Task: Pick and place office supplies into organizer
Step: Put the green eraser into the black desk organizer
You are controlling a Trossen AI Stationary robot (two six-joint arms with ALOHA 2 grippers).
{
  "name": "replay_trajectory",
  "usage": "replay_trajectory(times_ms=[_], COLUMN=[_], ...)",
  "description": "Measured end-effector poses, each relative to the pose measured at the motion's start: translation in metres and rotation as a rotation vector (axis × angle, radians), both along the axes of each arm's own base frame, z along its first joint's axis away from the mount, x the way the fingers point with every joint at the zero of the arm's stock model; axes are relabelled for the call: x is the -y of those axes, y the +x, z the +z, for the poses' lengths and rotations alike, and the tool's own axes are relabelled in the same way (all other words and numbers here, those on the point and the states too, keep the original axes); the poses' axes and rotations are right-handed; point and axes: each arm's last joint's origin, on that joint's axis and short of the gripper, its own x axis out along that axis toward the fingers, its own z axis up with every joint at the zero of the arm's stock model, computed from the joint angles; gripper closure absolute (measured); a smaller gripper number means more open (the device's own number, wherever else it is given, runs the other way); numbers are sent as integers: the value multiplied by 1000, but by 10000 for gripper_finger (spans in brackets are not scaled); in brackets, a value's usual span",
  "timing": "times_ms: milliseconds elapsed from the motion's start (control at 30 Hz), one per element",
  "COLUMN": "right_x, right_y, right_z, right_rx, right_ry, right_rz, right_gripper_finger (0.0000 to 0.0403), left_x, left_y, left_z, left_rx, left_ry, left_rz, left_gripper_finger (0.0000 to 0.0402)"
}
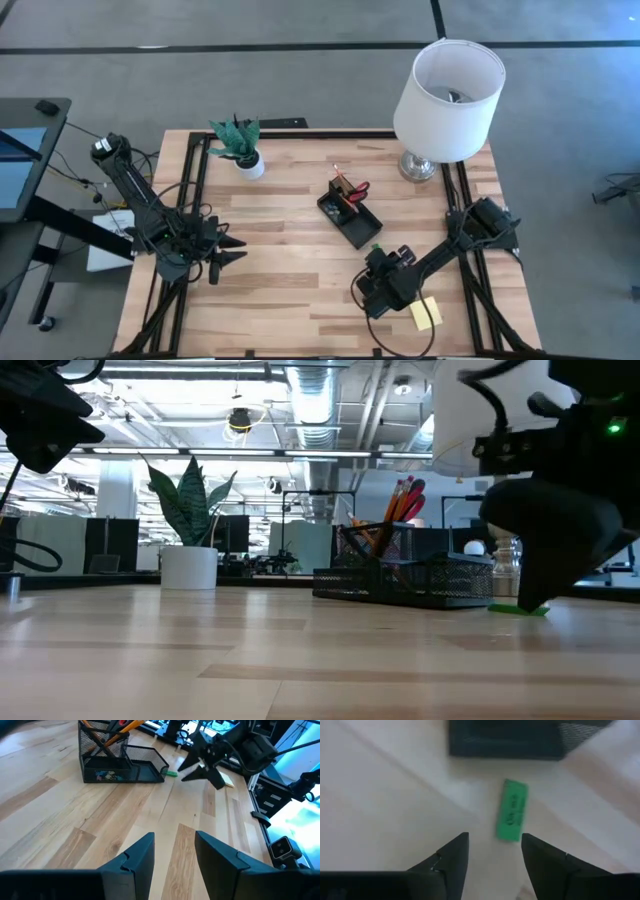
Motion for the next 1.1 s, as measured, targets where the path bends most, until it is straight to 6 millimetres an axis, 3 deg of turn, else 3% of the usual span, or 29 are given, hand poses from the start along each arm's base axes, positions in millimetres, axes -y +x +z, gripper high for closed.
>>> replay_trajectory(times_ms=[267,533,767,1100], right_x=[5,3,11,12], right_y=[-6,-2,-14,-13], right_z=[4,2,-15,-21], right_rx=[99,136,149,182], right_ry=[-91,-66,-69,-65], right_rz=[-173,-141,-214,-165], right_gripper_finger=[242,263,279,275], left_x=[0,0,0,0], left_y=[0,0,0,0], left_z=[0,0,0,1], left_rx=[0,1,3,5], left_ry=[0,-7,-10,-13], left_rz=[-1,1,2,2], left_gripper_finger=[265,265,265,265])
